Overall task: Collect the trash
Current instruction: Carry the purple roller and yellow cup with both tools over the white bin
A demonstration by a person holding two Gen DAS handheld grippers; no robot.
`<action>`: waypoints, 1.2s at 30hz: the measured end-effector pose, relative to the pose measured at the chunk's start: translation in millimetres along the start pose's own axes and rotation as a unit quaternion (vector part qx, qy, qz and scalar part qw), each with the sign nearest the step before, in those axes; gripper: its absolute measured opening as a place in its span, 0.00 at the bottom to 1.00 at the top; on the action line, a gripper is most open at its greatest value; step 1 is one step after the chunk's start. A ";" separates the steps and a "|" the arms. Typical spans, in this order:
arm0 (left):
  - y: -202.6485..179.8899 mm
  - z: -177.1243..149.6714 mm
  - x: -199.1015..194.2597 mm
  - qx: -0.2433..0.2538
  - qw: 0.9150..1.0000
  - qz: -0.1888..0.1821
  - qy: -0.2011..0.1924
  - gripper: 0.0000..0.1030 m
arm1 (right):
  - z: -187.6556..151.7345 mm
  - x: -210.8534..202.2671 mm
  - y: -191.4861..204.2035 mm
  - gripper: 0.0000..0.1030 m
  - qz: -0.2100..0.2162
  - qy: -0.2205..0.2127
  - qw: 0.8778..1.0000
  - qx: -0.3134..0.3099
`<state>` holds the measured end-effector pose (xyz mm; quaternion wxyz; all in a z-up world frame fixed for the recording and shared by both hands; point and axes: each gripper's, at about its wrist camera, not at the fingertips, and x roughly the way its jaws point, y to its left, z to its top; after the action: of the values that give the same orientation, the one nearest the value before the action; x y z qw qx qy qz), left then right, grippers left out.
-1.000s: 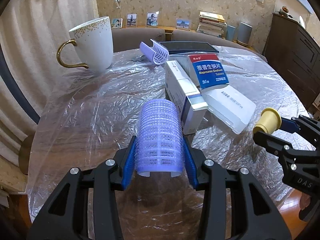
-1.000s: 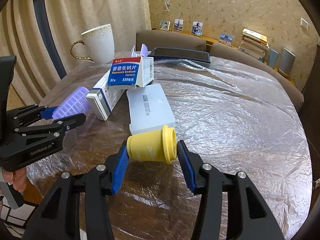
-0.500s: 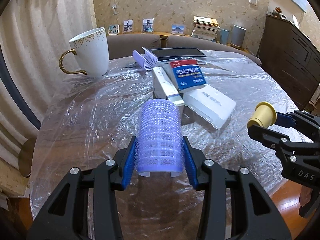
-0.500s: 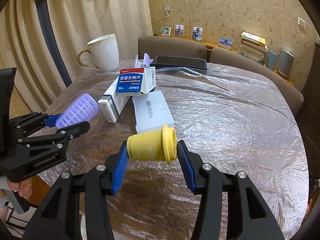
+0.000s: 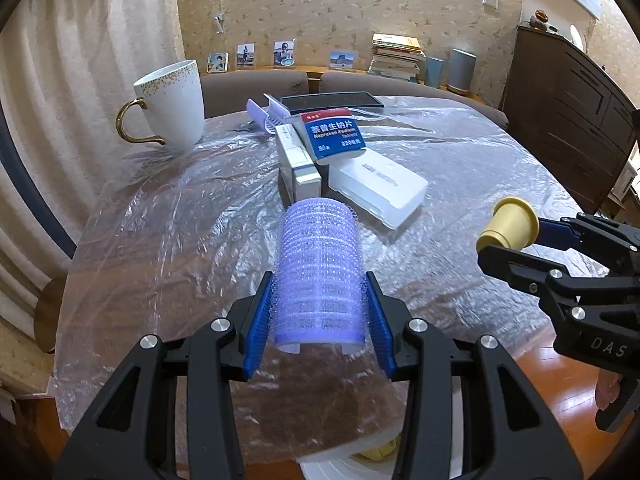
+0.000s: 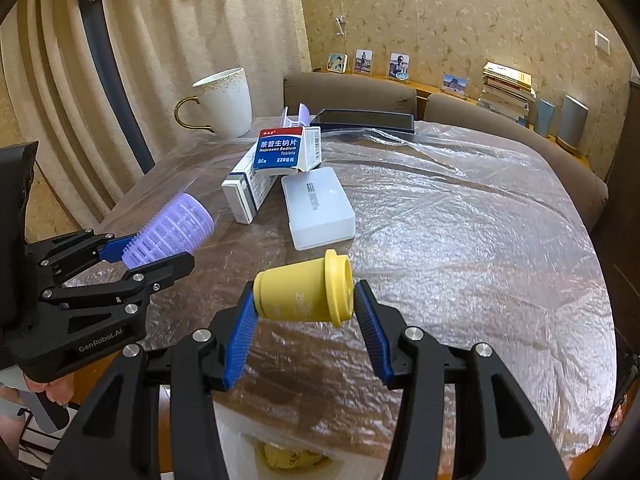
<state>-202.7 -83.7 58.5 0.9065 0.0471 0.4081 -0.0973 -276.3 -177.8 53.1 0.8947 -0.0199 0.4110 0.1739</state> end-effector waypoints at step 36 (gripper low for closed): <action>-23.8 -59.6 -26.7 0.019 0.999 -0.017 0.037 0.44 | -59.4 -19.4 17.2 0.47 0.041 0.053 0.998 -0.006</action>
<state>-268.7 -93.4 38.9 0.8881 0.0606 0.4398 -0.1190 -336.8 -178.0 30.0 0.8636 -0.0176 0.4573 0.2117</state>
